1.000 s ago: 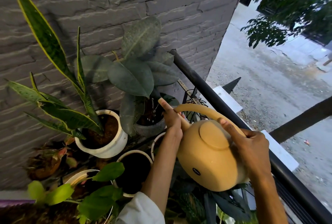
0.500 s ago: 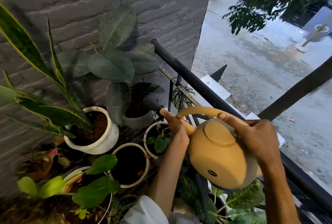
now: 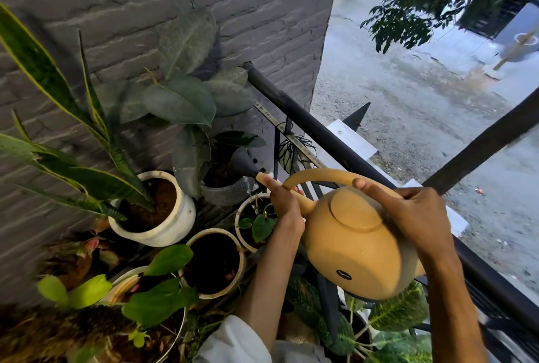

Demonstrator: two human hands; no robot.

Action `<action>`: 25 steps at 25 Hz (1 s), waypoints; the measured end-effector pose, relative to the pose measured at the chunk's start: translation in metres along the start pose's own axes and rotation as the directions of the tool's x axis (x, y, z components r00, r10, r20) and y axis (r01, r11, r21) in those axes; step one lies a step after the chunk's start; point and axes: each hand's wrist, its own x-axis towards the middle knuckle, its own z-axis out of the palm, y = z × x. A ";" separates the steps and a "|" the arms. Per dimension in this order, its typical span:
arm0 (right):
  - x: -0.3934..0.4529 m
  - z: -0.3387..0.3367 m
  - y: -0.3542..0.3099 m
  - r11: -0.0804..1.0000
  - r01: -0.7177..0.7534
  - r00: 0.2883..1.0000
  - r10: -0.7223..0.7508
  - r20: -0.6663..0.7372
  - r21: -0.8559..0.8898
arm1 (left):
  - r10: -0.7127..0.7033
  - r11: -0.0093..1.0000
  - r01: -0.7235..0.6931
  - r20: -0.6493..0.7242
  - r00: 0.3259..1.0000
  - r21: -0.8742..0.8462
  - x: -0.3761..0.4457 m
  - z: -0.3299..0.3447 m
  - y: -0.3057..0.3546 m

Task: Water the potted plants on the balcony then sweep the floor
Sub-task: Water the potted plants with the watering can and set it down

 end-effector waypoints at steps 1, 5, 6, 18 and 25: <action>-0.002 -0.001 -0.002 1.000 -0.003 1.000 0.003 0.006 -0.004 | 0.000 1.000 0.000 0.007 1.000 -0.011 -0.002 -0.001 0.001; -0.005 -0.007 -0.007 0.999 0.022 1.000 -0.022 0.011 -0.022 | 0.030 0.996 -0.033 -0.032 0.999 -0.086 -0.008 -0.008 -0.002; -0.006 -0.008 -0.009 0.999 0.039 0.999 -0.038 0.026 -0.017 | 0.046 0.993 -0.052 -0.059 0.997 -0.107 -0.010 -0.012 -0.003; -0.027 0.028 -0.025 0.990 0.140 0.979 -0.139 0.148 0.004 | 0.002 0.949 -0.097 -0.301 0.953 -0.300 -0.030 -0.090 -0.012; -0.033 0.050 -0.020 0.986 0.165 0.976 -0.166 0.141 0.016 | -0.006 0.941 -0.111 -0.342 0.940 -0.320 -0.041 -0.115 -0.012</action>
